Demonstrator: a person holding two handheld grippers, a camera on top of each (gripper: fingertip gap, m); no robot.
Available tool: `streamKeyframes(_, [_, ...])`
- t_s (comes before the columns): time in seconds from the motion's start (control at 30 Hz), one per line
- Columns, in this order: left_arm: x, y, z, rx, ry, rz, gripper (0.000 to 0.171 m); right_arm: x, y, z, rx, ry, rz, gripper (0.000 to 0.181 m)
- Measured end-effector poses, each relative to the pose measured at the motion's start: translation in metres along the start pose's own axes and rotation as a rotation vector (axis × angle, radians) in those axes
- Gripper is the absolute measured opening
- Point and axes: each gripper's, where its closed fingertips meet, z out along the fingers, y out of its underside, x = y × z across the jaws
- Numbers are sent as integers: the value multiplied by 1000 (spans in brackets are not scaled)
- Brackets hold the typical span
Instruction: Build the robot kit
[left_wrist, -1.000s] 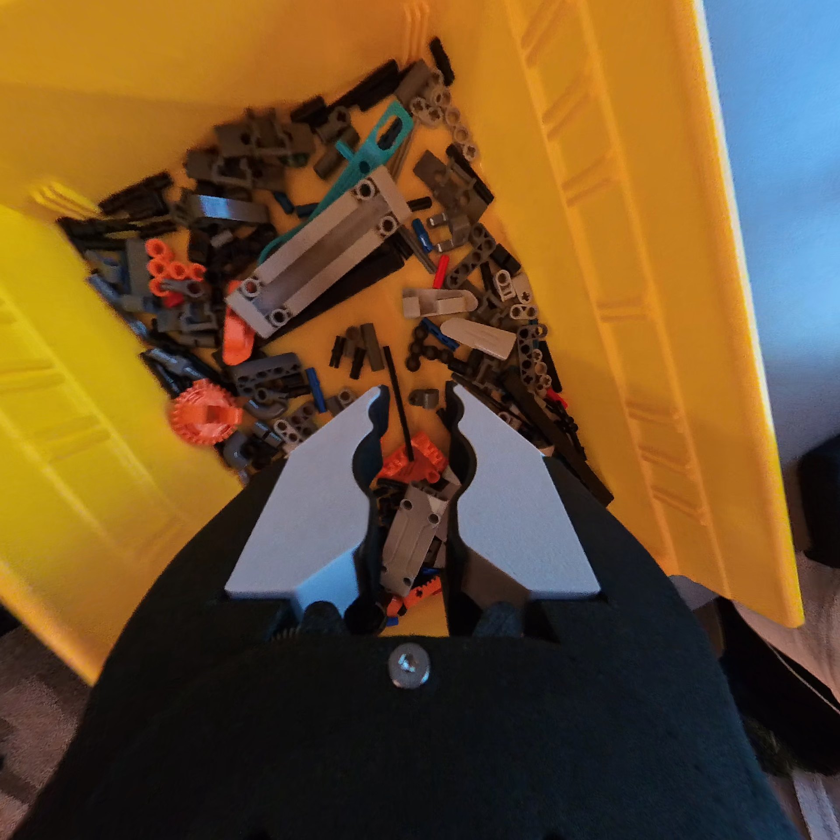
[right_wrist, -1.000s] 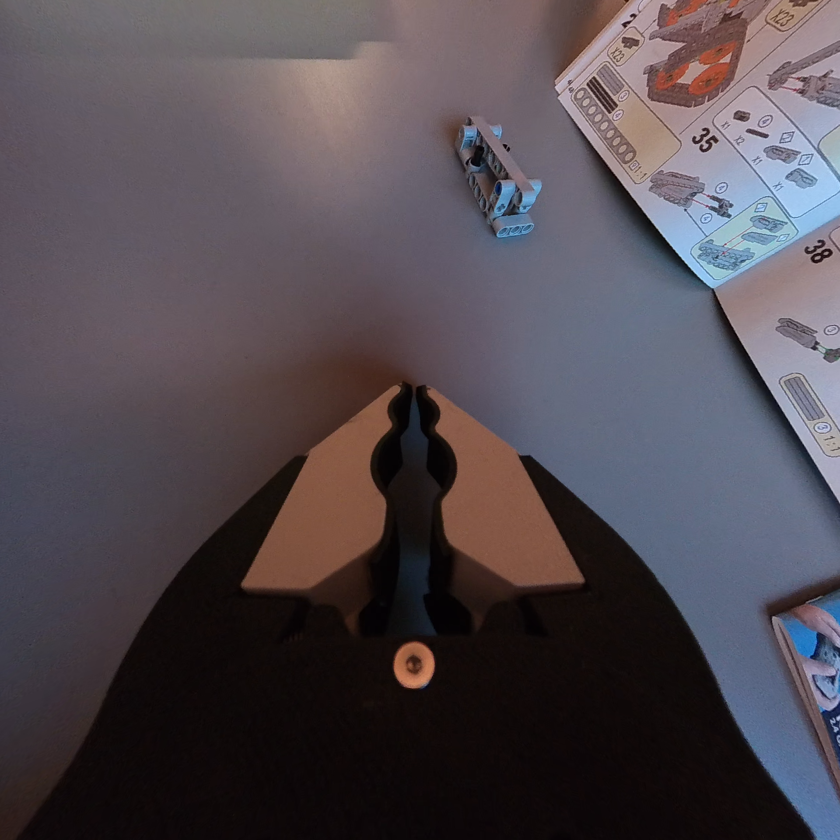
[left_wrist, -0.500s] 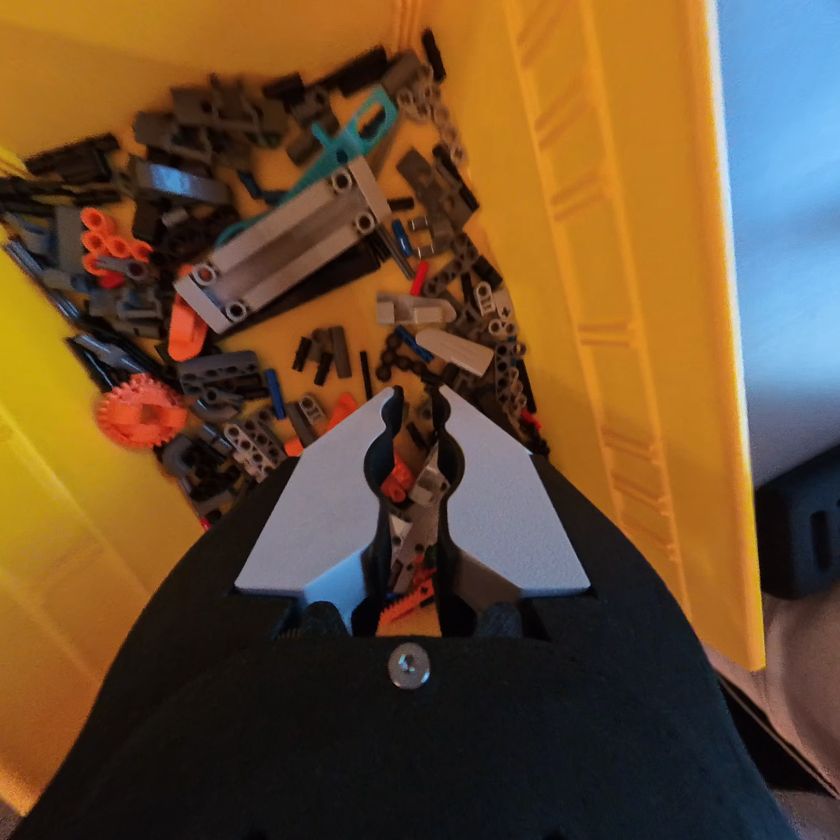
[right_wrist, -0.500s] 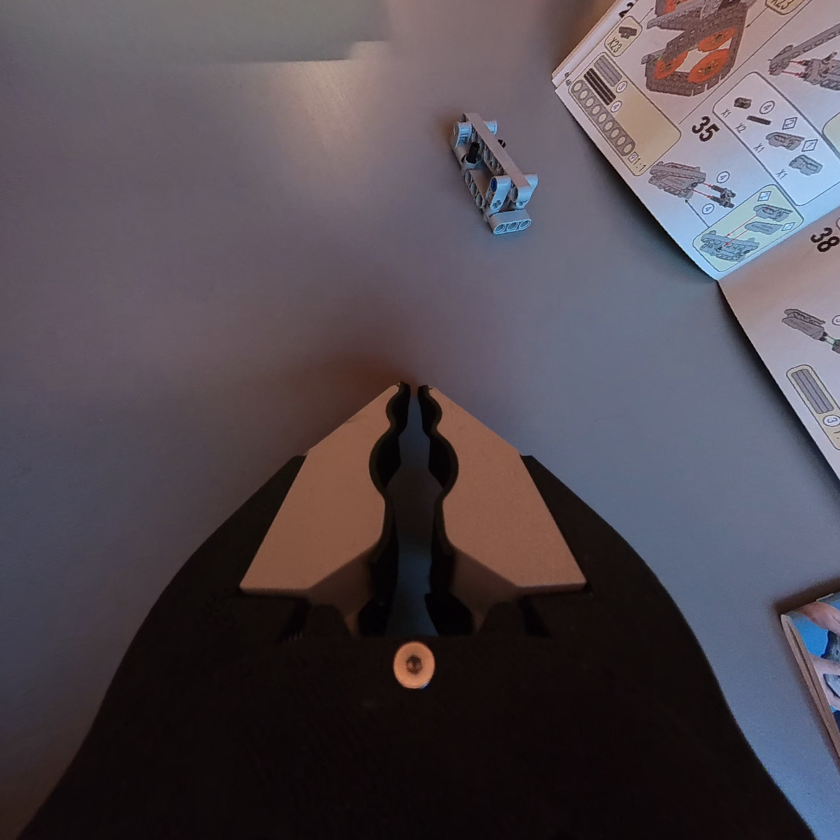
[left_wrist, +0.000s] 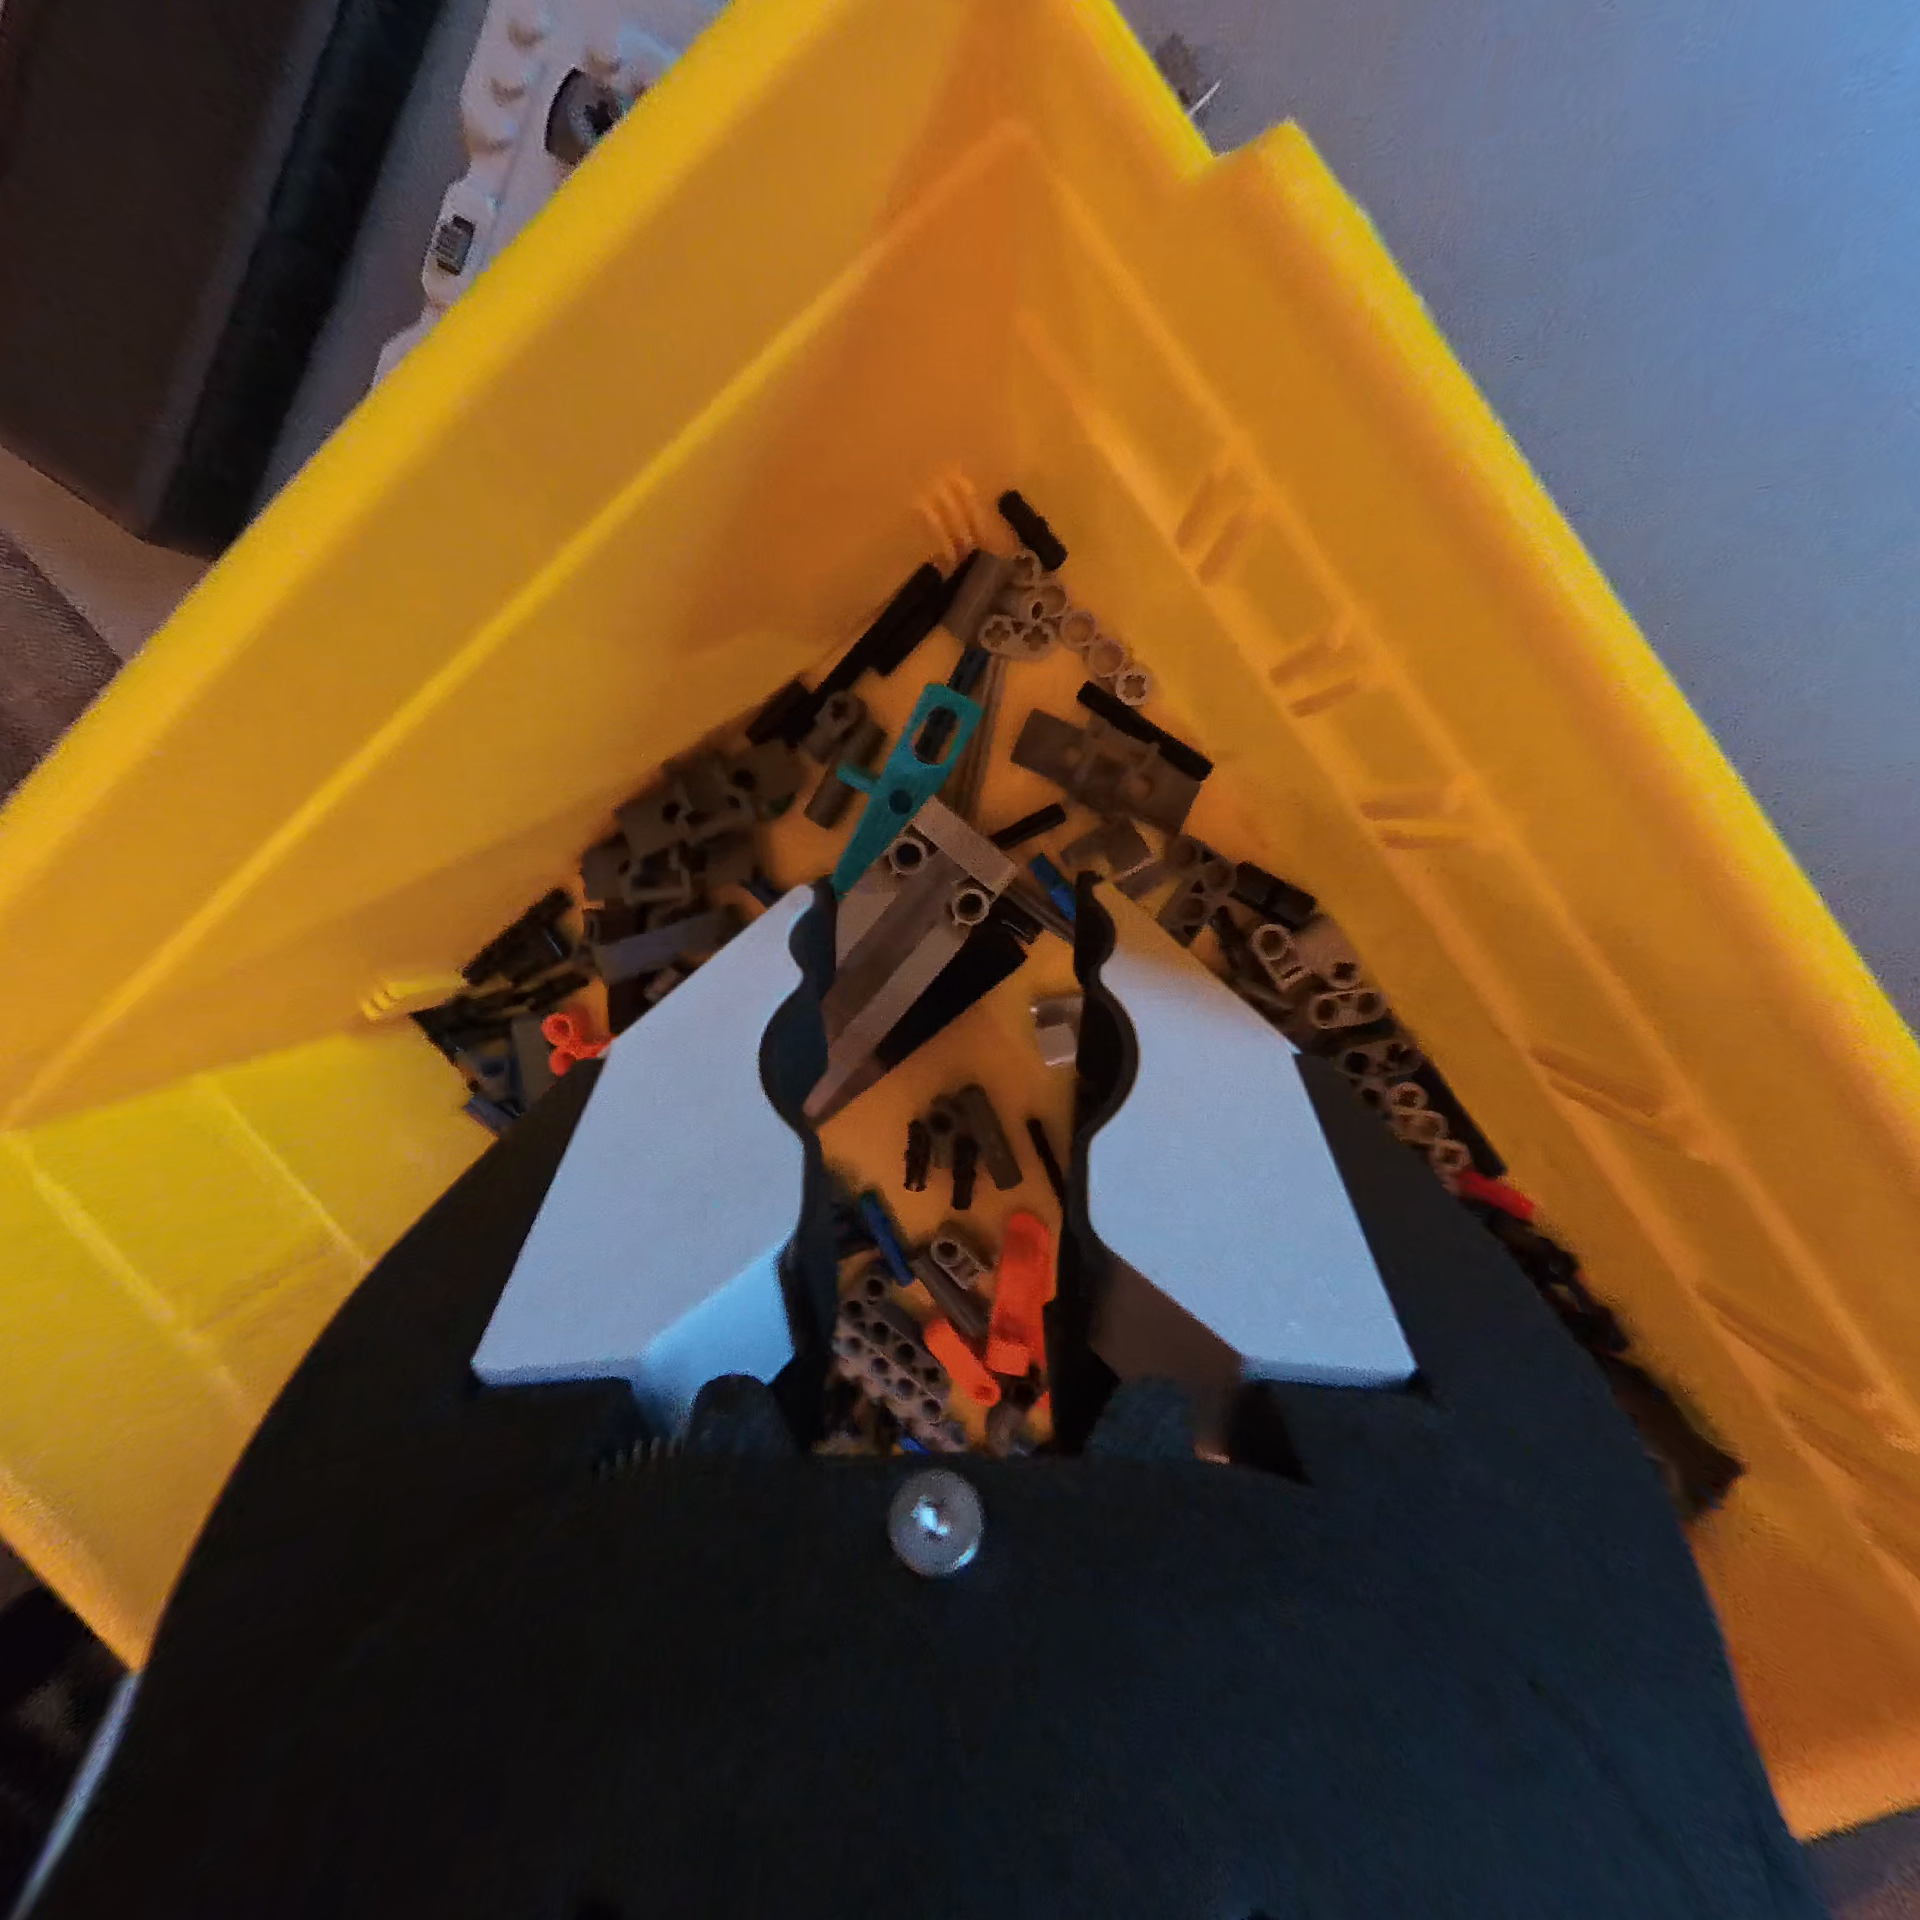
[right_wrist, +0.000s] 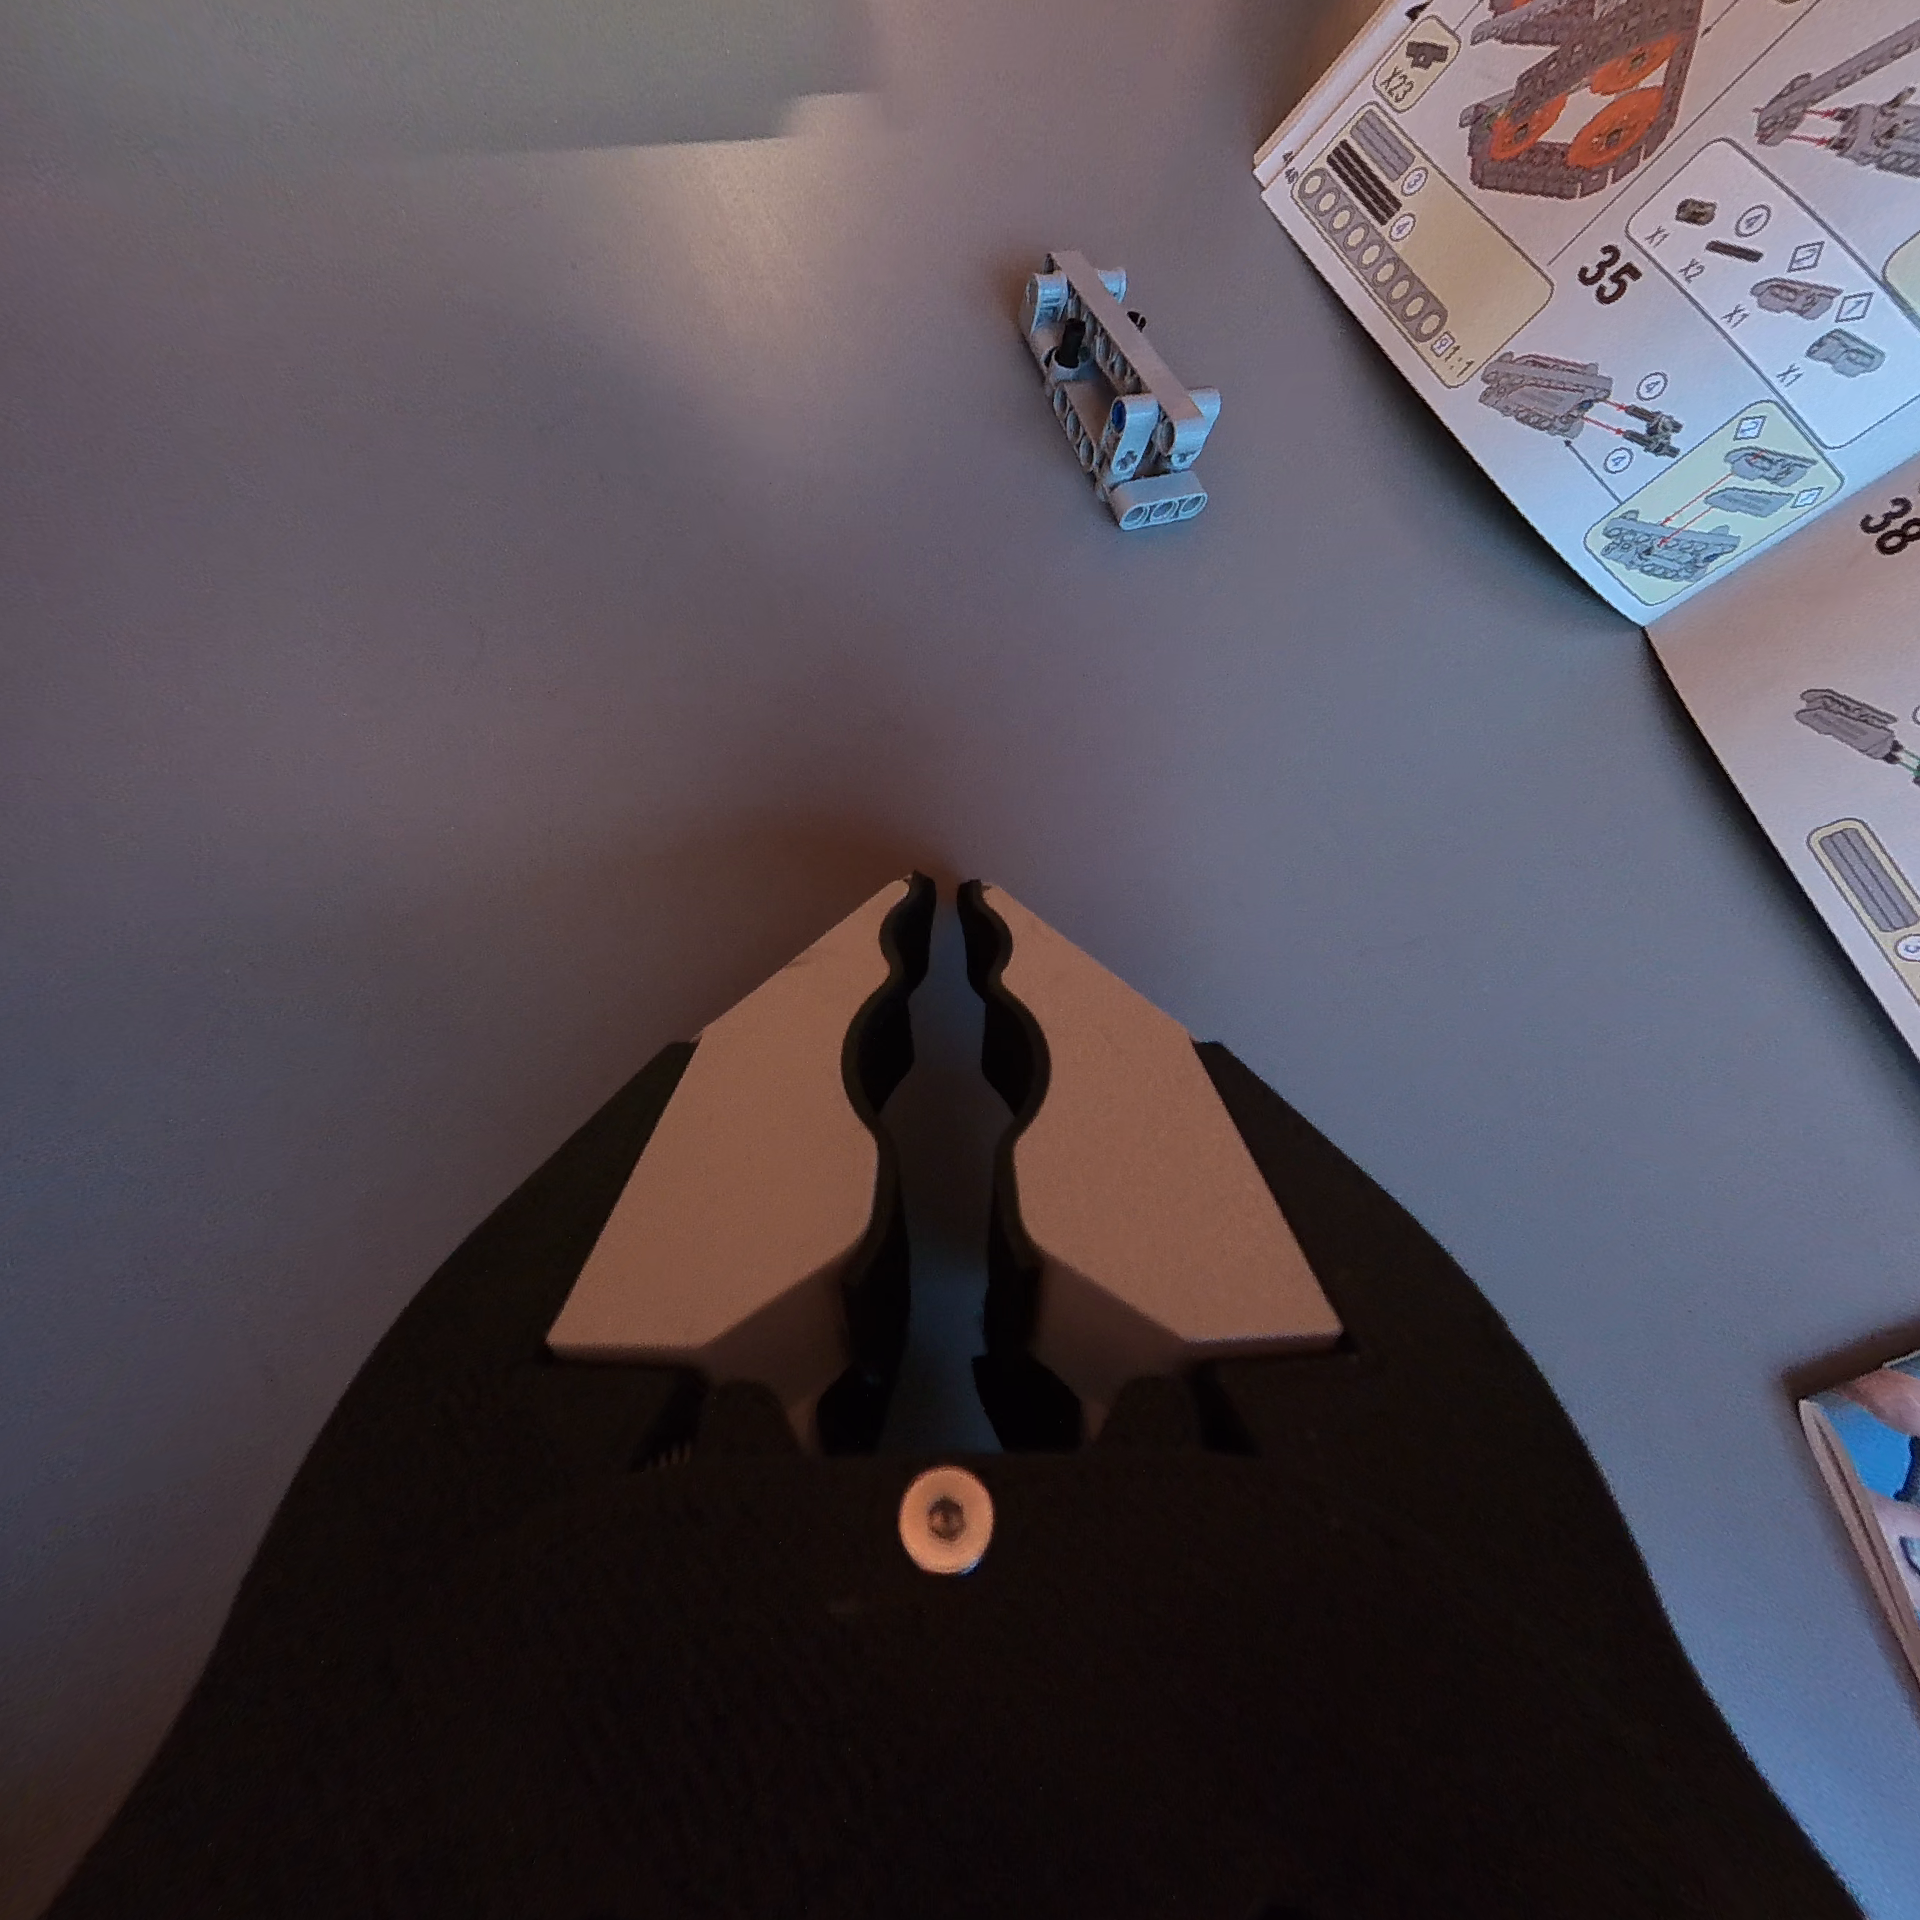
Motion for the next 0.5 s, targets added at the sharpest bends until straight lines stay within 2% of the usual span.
streamKeyframes(0.1, [-14,10,10,-91,-68,56,45,0,0,0,0,-1,3,7])
streamKeyframes(0.17, [-15,6,10,-63,-44,19,33,0,0,0,0,1,1,7])
streamKeyframes(0.23, [-20,9,8,-59,-38,-47,30,0,0,0,0,2,0,7])
streamKeyframes(0.37, [-26,32,1,-118,-4,-237,29,0,0,0,-1,-3,8,7])
streamKeyframes(0.47, [-38,51,-6,-159,-71,-386,26,0,0,0,-1,-5,10,7])
streamKeyframes(0.5, [-39,49,-9,-139,-84,-392,35,0,0,0,-1,-5,10,7])
